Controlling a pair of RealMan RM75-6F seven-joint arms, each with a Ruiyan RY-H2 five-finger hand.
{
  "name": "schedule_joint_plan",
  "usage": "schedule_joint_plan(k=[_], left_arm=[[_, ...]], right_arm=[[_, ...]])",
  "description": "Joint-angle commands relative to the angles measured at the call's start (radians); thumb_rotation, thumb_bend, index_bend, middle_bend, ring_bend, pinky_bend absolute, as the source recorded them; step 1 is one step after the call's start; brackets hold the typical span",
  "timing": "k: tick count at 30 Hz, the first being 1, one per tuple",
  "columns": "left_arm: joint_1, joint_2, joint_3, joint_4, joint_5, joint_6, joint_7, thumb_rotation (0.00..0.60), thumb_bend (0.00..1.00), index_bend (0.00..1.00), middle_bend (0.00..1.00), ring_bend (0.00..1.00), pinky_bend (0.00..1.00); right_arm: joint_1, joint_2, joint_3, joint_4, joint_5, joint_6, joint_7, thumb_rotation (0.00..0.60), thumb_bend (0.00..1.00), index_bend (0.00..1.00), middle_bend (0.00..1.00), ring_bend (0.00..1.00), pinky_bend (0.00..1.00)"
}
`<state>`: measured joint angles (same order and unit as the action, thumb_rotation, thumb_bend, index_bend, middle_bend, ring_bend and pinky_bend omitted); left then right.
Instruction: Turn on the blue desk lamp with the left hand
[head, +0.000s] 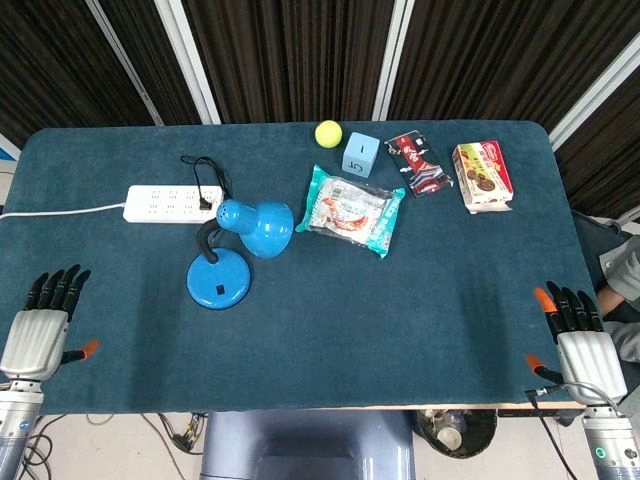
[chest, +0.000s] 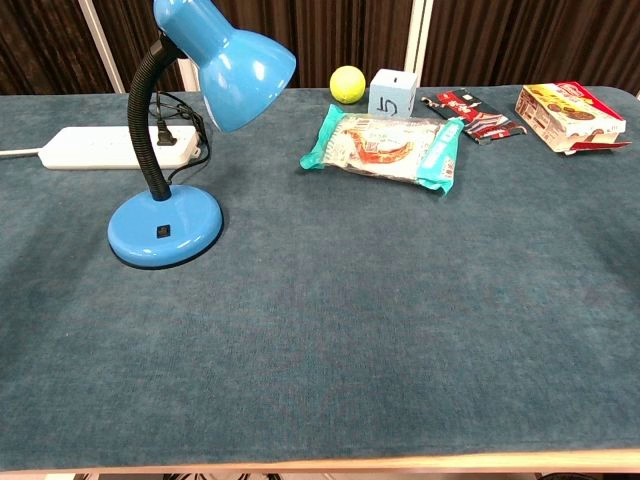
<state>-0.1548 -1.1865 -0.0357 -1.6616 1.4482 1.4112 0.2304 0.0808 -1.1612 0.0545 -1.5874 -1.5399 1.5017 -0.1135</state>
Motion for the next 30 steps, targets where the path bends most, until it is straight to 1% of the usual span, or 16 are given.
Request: schedule_joint_plan(k=[1,26,27,28,29,30], left_arm=[[0.0,0.0,0.0,0.0,0.001,0.001,0.001,0.6,0.09,0.0,0.0,0.0,0.01],[0.002,0.013,0.002,0.0,-0.003,-0.006,-0.016,0.6,0.09,0.0,0.0,0.0,0.01],[0.001,0.013,0.002,-0.002,-0.003,-0.008,-0.015,0.6,0.09,0.0,0.0,0.0,0.05],[-0.001,0.012,0.002,-0.003,-0.004,-0.01,-0.011,0.6,0.09,0.0,0.02,0.04,0.13],[-0.002,0.012,0.003,-0.003,-0.004,-0.014,-0.005,0.6,0.09,0.0,0.06,0.09,0.2],[-0.005,0.013,0.005,-0.005,-0.004,-0.019,0.007,0.6,0.11,0.0,0.18,0.21,0.34]], right_arm=[[0.0,-0.001,0.0,0.0,-0.002,0.002,0.001,0.6,0.24,0.0,0.0,0.0,0.0],[0.001,-0.013,0.003,0.004,-0.003,0.006,-0.013,0.6,0.24,0.0,0.0,0.0,0.0],[0.001,-0.013,0.003,0.005,-0.004,0.006,-0.013,0.6,0.24,0.0,0.0,0.0,0.0],[0.0,-0.012,0.003,0.006,-0.003,0.007,-0.01,0.6,0.24,0.0,0.0,0.0,0.0],[-0.001,-0.01,0.003,0.005,0.0,0.007,-0.006,0.6,0.23,0.0,0.0,0.0,0.0],[-0.002,-0.009,0.004,0.004,0.002,0.008,-0.001,0.6,0.23,0.0,0.0,0.0,0.0]])
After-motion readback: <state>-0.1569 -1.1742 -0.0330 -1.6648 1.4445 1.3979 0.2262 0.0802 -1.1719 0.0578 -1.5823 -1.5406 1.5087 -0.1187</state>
